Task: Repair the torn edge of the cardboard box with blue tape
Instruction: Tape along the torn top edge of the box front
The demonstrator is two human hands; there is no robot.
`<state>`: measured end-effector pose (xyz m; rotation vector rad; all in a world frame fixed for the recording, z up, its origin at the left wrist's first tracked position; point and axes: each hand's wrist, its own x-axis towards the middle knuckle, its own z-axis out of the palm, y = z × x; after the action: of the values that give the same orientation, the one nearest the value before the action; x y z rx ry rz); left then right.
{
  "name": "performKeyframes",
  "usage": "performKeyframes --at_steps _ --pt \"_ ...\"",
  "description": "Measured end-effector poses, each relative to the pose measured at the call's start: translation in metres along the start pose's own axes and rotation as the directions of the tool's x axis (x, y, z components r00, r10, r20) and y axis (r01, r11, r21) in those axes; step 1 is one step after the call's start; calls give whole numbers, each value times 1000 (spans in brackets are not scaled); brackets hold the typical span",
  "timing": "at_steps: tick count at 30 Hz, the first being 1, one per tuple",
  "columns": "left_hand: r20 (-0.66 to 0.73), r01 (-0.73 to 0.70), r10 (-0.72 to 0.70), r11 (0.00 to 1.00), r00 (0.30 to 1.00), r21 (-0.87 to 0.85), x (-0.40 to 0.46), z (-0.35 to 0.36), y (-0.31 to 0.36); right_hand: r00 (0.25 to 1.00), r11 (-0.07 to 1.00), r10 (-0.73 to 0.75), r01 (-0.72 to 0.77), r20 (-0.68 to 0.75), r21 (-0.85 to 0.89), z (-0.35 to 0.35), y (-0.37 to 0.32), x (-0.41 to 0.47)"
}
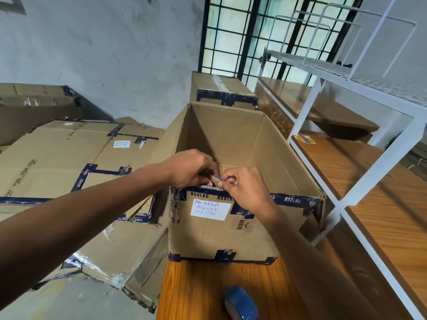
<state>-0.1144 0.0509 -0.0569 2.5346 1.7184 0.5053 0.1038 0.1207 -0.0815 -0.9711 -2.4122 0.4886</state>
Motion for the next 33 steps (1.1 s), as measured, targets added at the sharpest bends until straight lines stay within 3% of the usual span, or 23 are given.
performKeyframes --at_steps 7,14,22,26,33 --pt "-4 33 -34 994 999 -103 6 3 6 1000 1000 -2 2 -9 -22 -1 4 -1" --pt "33 17 -15 998 999 -68 -5 -6 -6 999 999 -35 36 32 -30 -9 2 -5" --pt "5 103 -103 992 995 -72 -14 -4 -16 998 999 -30 28 63 24 -13 4 -5" --pt "2 110 -110 990 994 -90 -13 -4 -15 989 995 -81 86 120 -41 -23 11 -7" --pt "-51 131 -136 987 989 -90 -22 -11 -23 980 975 -198 195 -18 -109 -19 15 -15"
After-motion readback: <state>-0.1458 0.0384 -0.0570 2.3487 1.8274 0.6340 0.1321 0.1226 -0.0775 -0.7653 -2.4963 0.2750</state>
